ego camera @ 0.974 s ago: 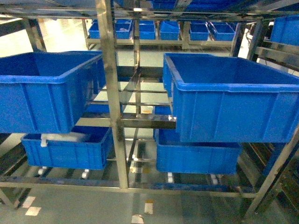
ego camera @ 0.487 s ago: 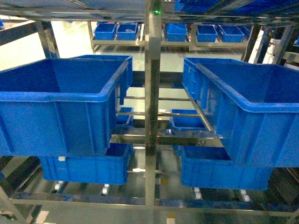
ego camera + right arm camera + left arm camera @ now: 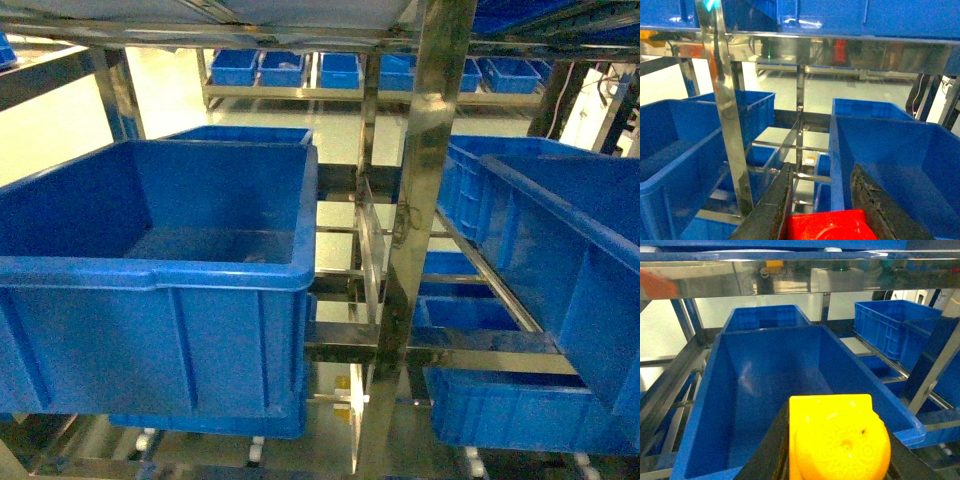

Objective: Sort and place red and yellow blocks in left bins

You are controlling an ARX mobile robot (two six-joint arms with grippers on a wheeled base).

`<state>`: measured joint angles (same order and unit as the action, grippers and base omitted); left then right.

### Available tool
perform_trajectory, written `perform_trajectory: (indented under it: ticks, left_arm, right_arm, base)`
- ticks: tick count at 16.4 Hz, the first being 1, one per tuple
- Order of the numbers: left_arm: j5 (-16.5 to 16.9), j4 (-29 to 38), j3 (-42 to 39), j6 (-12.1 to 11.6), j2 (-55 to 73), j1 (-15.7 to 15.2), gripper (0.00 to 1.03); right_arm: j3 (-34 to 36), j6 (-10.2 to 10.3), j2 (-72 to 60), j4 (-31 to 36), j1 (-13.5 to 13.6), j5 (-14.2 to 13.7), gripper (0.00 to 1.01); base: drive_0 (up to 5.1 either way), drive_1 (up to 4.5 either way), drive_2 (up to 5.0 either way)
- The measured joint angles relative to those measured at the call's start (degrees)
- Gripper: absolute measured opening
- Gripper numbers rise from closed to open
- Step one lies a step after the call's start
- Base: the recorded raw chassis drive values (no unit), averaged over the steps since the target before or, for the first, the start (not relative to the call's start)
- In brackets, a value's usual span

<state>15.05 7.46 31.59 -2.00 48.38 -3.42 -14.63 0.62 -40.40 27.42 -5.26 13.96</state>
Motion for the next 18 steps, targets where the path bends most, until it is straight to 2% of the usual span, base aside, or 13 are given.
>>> perform_trajectory:
  ticks: [2, 8, 18]
  left_arm:
    - [0.28, 0.48, 0.0, -0.02, -0.42, 0.22, 0.27]
    - [0.28, 0.35, 0.0, -0.02, -0.55, 0.09, 0.27]
    - [0.39, 0.31, 0.02, -0.02, -0.48, 0.22, 0.27]
  right_arm:
    - [0.0, 0.0, 0.0, -0.26, 0.0, 0.0, 0.28]
    - [0.0, 0.0, 0.02, 0.0, 0.0, 0.0, 0.28]
    - [0.02, 0.0, 0.0, -0.11, 0.0, -0.2, 0.28]
  base:
    - [0.0, 0.0, 0.0]
    - [4.3, -0.28, -4.1]
    - [0.1, 0.58, -0.4]
